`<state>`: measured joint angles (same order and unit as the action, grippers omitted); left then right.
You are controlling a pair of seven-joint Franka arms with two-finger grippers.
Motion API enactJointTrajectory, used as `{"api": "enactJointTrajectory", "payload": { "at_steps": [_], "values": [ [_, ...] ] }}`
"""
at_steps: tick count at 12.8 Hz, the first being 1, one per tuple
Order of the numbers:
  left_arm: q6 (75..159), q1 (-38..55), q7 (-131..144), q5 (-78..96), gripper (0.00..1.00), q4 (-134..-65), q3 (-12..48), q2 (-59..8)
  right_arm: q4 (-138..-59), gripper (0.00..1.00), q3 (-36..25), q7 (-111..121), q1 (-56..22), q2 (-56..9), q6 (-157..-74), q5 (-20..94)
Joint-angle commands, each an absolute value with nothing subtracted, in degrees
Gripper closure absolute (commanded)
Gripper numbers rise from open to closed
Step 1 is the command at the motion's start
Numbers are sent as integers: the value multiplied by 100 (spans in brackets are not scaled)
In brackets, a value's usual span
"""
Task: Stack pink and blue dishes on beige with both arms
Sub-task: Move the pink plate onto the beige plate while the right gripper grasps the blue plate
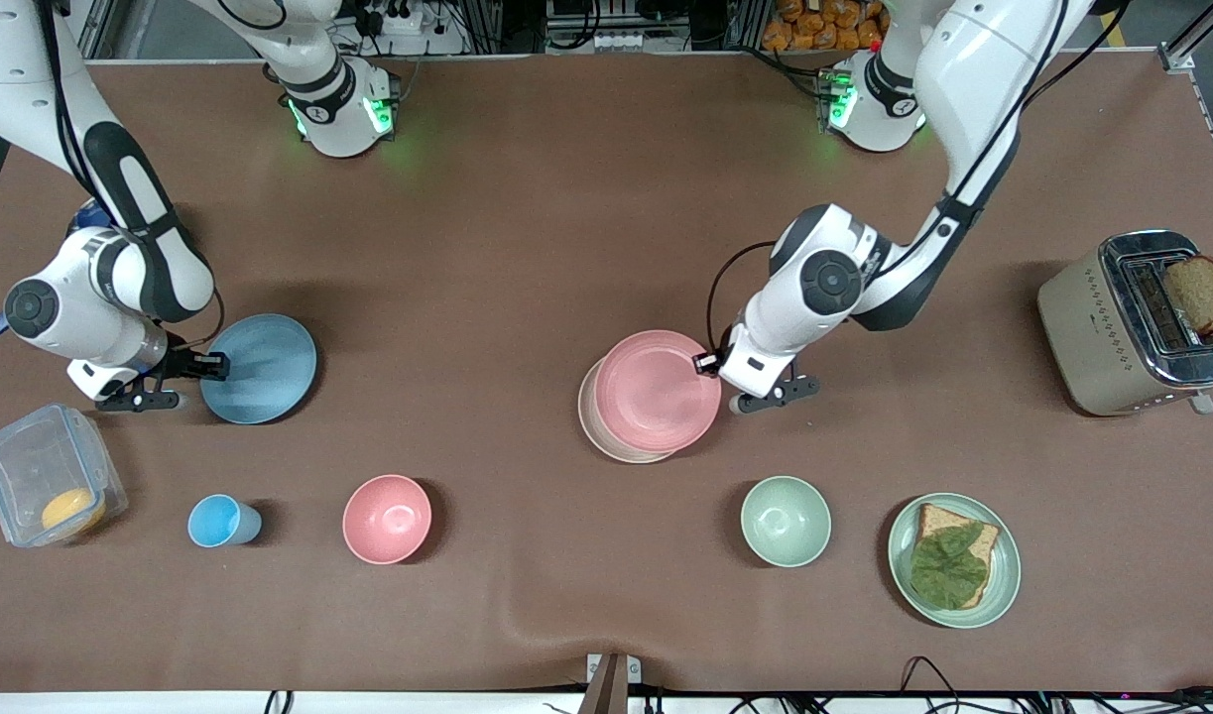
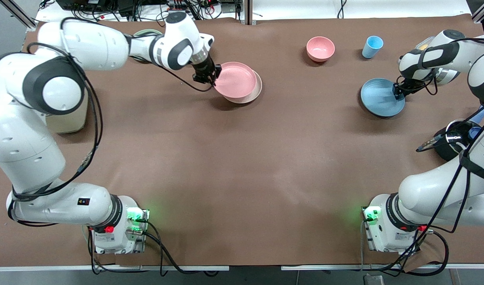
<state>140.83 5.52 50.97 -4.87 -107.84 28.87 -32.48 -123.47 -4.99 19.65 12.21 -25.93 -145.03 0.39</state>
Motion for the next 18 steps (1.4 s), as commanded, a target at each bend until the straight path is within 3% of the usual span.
{"api": "enactJointTrajectory", "payload": {
  "at_steps": [1, 6, 7, 8, 9, 11, 12, 14, 18],
  "values": [
    [14124, 712, 5554, -913, 100, -10302, 2804, -3672, -12393, 100, -483, 2109, 1222, -2321, -14257, -9],
    [14124, 888, 5739, -958, 100, -10064, 2725, -3928, -12043, 100, -475, 2171, 1195, -1759, -13214, -9],
    [14124, 914, 5774, -958, 90, -10037, 2725, -3955, -11832, 100, -475, 2180, 1187, -1688, -12810, -17],
    [14124, 914, 5783, -967, 51, -10028, 2725, -3955, -11621, 100, -466, 2180, 1187, -1627, -12466, -18],
    [14124, 923, 5818, -967, 25, -10037, 2725, -3946, -11445, 100, -466, 2171, 1152, -1565, -12167, -9],
    [14115, 914, 5932, -984, 20, -10037, 2725, -3894, -11329, 100, -466, 2171, 1064, -1398, -11866, -9],
    [14080, 871, 5950, -984, 0, -10037, 2725, -3850, -11329, 100, -466, 2162, 959, -1293, -11804, 0],
    [13853, 704, 5933, -993, 0, -10064, 2716, -3413, -11329, 100, -466, 2127, 862, -1108, -11603, 17],
    [12739, -243, 4866, -1002, 0, -10020, 2760, -1894, -11146, 100, -466, 2083, 739, -791, -10857, 280]
  ]
}}
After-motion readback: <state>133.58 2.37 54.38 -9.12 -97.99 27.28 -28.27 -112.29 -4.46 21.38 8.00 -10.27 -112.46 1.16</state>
